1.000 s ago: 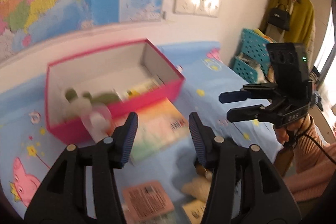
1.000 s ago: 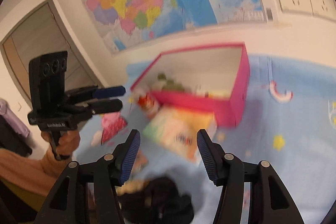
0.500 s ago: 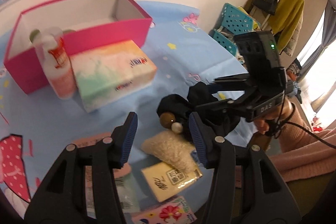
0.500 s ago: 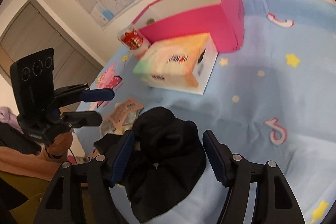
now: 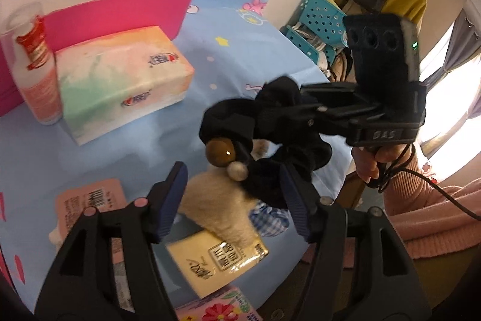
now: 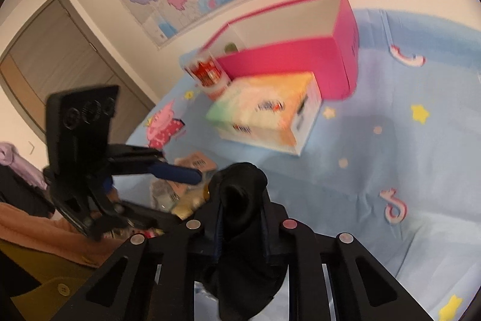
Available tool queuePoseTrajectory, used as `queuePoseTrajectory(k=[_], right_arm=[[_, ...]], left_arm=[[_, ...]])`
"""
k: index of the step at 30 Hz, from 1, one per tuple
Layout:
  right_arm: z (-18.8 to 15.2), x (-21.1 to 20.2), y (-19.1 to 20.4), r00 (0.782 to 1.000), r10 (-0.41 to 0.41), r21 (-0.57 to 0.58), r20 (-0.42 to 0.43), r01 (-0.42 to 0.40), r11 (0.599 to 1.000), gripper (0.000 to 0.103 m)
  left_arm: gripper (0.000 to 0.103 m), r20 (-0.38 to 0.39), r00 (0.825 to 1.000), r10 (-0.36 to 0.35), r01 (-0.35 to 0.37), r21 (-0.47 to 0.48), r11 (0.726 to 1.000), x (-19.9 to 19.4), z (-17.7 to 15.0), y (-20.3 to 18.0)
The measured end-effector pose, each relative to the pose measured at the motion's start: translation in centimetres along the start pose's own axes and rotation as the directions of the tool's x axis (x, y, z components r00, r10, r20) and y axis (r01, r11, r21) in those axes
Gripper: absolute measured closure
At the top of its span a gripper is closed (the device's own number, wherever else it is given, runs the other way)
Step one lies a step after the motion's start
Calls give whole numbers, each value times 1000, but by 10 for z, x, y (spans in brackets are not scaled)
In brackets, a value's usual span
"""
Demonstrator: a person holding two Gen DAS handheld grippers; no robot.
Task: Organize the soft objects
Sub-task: 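Grasp the black scrunchie with the right gripper and lift it, then carry the black scrunchie into the pink box and release it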
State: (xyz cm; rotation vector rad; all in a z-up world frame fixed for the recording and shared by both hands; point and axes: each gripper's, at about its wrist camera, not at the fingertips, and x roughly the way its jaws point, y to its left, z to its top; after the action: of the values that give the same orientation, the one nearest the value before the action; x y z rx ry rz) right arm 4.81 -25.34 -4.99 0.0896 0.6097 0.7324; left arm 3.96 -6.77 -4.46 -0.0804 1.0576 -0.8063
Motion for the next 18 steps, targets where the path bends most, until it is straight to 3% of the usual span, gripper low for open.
queuePoseTrajectory(k=[4,11,14,18], right_arm=[[11,-10,12,999,3,-38,38,-2,999,87],[39,-22,36,995,-1,-131,95,14,991,87],[54,-26,43,992,-4,-164,123,25,986,87],[76,-28,50,988,-12,-204,157,45,978,87]], left_arm=[[39,-6,1000,-25,25,12,1000,6,8,-4],[40,51,998,-42,41,15,999,-3,24,-8],[48,73,995,-70,69,13,998,-9,33,-4],[57,107,993,-44,45,-1,999,-21,49,3]])
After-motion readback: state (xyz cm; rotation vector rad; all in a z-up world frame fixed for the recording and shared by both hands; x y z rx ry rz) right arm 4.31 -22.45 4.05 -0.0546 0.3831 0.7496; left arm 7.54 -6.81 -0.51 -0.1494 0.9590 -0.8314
